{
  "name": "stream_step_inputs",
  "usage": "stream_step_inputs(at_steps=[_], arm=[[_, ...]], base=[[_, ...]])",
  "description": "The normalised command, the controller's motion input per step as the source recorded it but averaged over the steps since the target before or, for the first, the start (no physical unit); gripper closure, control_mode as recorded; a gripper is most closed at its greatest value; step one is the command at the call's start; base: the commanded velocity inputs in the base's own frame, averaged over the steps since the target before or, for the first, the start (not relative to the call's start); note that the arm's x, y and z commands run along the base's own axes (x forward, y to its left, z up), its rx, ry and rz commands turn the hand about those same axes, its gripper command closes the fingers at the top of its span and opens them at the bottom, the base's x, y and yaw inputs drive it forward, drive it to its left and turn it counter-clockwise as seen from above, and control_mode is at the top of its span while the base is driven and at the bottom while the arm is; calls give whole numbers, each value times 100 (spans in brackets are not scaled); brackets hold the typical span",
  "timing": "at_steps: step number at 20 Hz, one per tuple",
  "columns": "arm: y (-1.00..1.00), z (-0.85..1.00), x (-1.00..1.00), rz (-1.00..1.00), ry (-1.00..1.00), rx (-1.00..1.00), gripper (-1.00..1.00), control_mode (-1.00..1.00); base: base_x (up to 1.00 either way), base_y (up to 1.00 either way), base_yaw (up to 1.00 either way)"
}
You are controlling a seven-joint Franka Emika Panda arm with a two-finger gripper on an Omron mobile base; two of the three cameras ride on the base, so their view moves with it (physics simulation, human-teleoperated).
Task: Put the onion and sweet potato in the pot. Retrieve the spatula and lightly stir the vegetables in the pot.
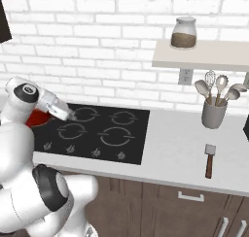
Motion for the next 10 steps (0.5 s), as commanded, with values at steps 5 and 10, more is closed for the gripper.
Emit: stream_step_inputs(at_steps=[5,10], arm=[[-100,0,-1,13,1,17,-100,-100],[-100,0,-4,13,6,15,-100,-100]], base=[[0,0,0],[0,0,0]])
